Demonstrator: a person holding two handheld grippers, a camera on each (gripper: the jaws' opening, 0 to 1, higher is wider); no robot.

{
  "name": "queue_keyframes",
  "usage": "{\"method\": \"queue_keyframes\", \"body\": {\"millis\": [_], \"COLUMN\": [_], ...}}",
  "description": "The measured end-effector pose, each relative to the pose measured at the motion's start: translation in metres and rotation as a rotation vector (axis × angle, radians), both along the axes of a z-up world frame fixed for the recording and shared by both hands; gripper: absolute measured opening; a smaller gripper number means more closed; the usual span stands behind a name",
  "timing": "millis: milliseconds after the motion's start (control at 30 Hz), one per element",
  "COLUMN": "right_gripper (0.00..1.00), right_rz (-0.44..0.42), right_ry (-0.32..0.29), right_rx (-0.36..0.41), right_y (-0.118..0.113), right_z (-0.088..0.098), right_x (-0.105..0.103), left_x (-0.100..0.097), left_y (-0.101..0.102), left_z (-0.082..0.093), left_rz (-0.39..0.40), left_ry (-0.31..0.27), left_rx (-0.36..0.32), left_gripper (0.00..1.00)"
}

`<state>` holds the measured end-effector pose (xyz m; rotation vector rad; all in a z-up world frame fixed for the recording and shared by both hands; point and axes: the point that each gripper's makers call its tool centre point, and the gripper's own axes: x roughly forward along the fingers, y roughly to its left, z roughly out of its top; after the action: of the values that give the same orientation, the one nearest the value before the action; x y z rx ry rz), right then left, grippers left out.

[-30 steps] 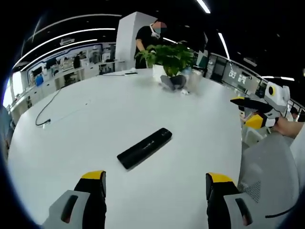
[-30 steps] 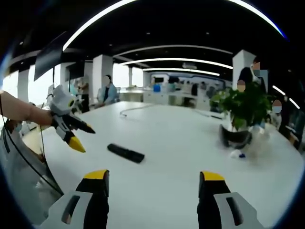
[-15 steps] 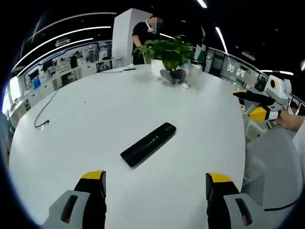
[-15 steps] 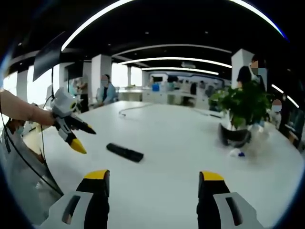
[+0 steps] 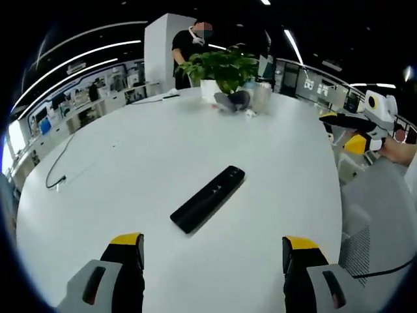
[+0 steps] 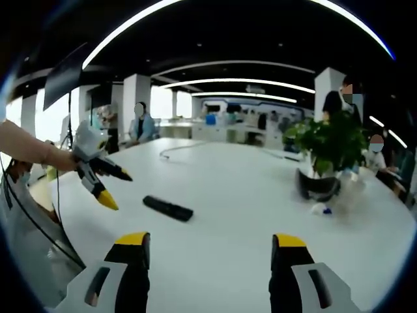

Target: Press the specified remote control buttons in sequence, fully releasing each button before pressing the next.

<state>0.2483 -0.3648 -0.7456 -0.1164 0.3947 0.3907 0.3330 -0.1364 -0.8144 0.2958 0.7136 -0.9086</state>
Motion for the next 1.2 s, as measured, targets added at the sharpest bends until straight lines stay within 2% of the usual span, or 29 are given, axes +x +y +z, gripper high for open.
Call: {"method": "queue_keyframes", "body": {"millis": [367,600,1200], "right_gripper": [0.74,0.74,0.73], "right_rz": [0.014,0.018,0.022], "right_ry": [0.007,0.012,0.024], "right_rx": [-0.014,-0.009,-0.003], "right_y": [0.003,0.003,0.004], "right_z": [-0.002,-0.003,-0.004], "right_x": [0.000,0.000,-0.001], "left_x": [0.012,0.021,0.036], "left_y": [-0.017,-0.020,-0.029], "left_z": [0.002,-0.002,-0.012], "left_rz": [-0.018,-0.041,-0.077], "left_ry": [0.000,-0.015,0.021], "left_rx": [-0.010,0.028,0.044], "left_gripper": [0.92,0.92,0.90]}}
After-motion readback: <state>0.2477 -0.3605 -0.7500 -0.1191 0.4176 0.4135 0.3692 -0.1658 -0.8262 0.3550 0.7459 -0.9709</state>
